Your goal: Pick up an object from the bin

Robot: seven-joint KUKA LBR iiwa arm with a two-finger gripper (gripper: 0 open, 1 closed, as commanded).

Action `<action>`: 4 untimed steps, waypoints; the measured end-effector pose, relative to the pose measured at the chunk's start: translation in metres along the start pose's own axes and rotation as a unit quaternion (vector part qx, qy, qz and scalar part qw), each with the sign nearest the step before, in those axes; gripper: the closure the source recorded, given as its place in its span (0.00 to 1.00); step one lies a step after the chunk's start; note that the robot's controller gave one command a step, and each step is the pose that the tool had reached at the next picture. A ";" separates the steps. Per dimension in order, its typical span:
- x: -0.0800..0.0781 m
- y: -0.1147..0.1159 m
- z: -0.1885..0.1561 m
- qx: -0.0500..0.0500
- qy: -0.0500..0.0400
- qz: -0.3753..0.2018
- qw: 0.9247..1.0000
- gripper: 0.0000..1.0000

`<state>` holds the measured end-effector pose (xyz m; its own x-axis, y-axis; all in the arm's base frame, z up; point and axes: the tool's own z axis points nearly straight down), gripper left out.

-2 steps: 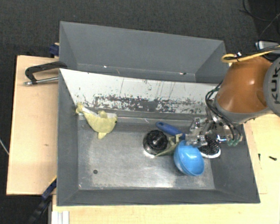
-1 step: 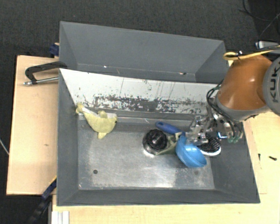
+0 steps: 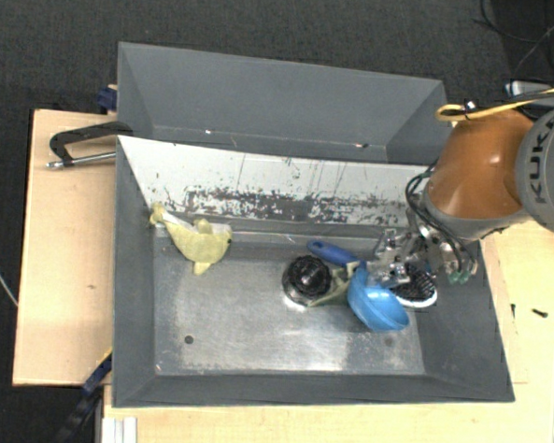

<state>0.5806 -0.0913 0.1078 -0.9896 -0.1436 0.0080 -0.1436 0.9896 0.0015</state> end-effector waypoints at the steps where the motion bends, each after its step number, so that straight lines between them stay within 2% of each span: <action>1: -0.006 -0.003 0.003 -0.003 0.006 0.009 1.000 1.00; 2: -0.001 -0.009 0.002 -0.009 0.000 0.012 1.000 1.00; 3: -0.013 0.003 -0.003 0.000 -0.001 0.011 1.000 1.00; 4: -0.009 -0.002 -0.002 0.000 -0.006 0.012 1.000 1.00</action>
Offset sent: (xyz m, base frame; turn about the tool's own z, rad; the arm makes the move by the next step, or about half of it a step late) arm 0.0051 -0.0023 -0.0171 0.0221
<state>0.5901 -0.0919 0.1094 -0.9927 -0.1205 -0.0039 -0.1205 0.9927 0.0015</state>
